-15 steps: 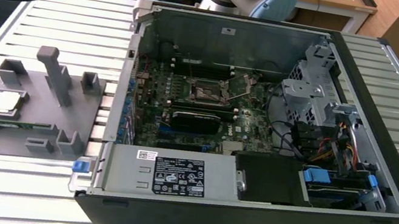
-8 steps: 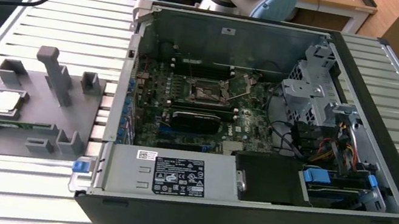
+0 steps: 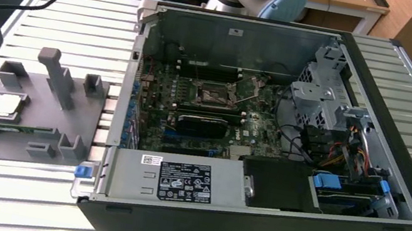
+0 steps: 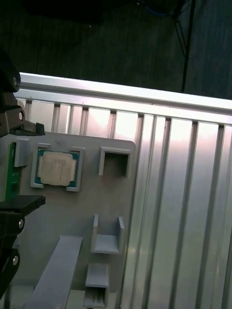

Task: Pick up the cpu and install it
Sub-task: 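Pick up the cpu and move it towards the insertion slot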

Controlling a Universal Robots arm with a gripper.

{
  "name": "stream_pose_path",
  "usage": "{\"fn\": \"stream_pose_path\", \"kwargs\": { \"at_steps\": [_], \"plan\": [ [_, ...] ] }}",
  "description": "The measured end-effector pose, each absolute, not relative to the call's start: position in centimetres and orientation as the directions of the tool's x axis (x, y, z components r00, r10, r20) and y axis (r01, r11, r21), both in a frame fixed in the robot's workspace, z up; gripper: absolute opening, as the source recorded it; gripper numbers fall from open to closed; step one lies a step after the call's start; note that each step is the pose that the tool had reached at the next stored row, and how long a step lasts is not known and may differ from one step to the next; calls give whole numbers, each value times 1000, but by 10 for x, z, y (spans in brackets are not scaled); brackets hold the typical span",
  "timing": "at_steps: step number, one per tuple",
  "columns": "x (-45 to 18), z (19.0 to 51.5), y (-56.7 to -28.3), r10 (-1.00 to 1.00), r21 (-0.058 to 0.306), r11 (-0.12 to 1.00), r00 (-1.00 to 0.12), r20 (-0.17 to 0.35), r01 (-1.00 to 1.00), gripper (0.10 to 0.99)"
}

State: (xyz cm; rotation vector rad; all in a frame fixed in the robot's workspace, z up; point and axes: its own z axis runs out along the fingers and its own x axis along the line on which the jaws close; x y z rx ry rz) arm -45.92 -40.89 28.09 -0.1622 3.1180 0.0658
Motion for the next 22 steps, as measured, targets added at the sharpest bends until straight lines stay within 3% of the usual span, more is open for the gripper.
{"fn": "stream_pose_path", "kwargs": {
  "at_steps": [1, 2, 22],
  "plan": [
    [-459, 279, -409, -106, 41, 993, -994, -21, -107, 600],
    [-459, 277, -409, -108, 41, 993, -994, -21, -108, 659],
    [-458, 260, -409, -30, 32, 999, -999, -21, -30, 659]
  ]
}}
